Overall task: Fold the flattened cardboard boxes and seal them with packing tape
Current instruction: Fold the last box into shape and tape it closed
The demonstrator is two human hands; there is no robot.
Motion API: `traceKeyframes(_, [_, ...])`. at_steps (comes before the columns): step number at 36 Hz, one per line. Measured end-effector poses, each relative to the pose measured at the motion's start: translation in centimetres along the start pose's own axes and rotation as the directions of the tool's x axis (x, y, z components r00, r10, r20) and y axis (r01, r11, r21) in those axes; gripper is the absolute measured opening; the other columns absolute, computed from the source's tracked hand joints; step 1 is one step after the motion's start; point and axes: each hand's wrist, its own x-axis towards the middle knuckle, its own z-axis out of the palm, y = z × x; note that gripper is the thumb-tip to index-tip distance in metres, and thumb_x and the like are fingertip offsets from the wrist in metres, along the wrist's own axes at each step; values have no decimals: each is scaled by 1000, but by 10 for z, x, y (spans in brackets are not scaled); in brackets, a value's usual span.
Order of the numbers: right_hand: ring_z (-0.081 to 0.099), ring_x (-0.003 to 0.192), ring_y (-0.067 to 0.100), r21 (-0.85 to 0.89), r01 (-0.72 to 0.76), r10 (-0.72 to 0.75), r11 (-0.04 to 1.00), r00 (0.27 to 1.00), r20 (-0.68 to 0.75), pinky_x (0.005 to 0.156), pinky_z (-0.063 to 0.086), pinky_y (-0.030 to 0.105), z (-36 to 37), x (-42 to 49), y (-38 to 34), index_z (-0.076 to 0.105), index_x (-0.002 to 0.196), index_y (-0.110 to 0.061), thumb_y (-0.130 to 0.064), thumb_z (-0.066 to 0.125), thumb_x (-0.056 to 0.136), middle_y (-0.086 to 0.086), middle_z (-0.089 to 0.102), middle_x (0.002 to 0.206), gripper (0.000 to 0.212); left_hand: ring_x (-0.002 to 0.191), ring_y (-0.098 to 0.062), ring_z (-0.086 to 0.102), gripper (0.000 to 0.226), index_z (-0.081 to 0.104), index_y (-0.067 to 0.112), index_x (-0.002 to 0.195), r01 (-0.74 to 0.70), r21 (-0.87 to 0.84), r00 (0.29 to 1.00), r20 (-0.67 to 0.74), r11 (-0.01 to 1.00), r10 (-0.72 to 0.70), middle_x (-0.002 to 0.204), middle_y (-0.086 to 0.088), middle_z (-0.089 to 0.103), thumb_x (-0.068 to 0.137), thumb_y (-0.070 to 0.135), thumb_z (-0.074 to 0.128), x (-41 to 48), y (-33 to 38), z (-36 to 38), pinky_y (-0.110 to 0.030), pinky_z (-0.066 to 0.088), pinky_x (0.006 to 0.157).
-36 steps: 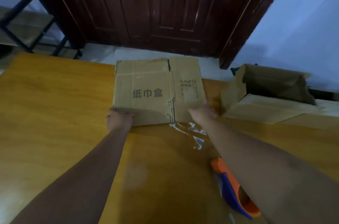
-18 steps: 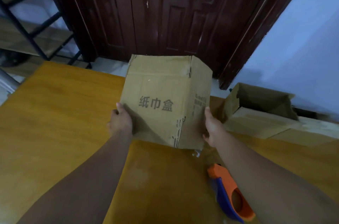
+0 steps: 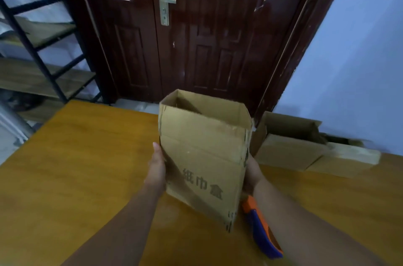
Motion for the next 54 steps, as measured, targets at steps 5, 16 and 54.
traceKeyframes(5, [55,110,26,114,-7,16,993,997,-80,94,42,46,-11,-8,-7,55,133,-21,-90,60,51,9,59,127,107,139,-25,31,102,39,24,145,-3,-117,1000,-24,993,0,150,-2,37,67,88,26,-6,19,-11,-49,23,116])
traceKeyframes(16, [55,119,31,35,188,-176,982,961,-212,106,38,54,-5,-21,-25,47,135,-16,-62,51,87,12,57,129,67,108,3,58,27,72,42,102,-402,-12,900,178,916,397,112,18,68,96,28,49,-17,64,0,-26,42,89])
traceKeyframes(54, [58,111,27,-205,121,-165,971,962,-216,101,44,51,-10,-32,-50,50,133,-26,-72,58,68,7,60,124,80,141,-3,15,31,77,25,69,-397,488,518,818,778,-249,145,19,34,63,56,76,-44,81,-27,-35,17,113])
